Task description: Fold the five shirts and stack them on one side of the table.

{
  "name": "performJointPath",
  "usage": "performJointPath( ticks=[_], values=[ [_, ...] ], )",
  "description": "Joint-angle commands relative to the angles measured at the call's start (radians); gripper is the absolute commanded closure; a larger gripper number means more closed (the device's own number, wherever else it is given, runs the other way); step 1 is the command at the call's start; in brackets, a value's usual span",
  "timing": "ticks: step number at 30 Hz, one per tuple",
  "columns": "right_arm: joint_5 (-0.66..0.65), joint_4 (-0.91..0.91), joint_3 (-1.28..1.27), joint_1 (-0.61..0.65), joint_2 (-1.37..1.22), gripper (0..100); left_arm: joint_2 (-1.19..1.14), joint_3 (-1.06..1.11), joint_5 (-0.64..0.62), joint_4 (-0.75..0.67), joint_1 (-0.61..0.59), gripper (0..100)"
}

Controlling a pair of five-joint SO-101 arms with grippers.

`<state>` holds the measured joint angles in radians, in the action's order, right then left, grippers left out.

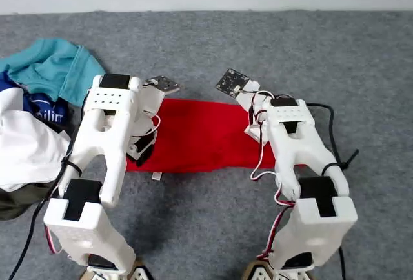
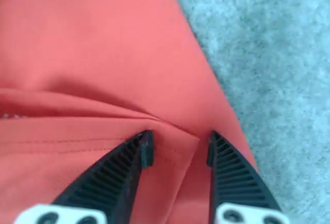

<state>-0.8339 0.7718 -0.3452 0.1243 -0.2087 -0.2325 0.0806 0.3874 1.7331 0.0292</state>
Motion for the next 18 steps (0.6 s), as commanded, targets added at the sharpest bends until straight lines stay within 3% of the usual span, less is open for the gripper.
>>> performJointPath(
  ticks=[1, 4, 12, 18],
  values=[
    [0.005, -0.007, 0.005, -0.039, 0.133, 81.5, 0.049, 0.001, 0.008, 0.018, 0.006, 94],
    [0.005, 0.036, 0.002, -0.074, 0.213, 81.4, 0.049, 0.001, 0.008, 0.018, 0.006, 94],
    [0.012, 0.444, -0.003, -0.076, 0.314, 81.5, 0.049, 0.008, 0.008, 0.018, 0.006, 94],
    [0.009, 0.389, -0.129, -0.079, 0.311, 81.5, 0.049, 0.022, 0.008, 0.018, 0.008, 94]
  ],
)
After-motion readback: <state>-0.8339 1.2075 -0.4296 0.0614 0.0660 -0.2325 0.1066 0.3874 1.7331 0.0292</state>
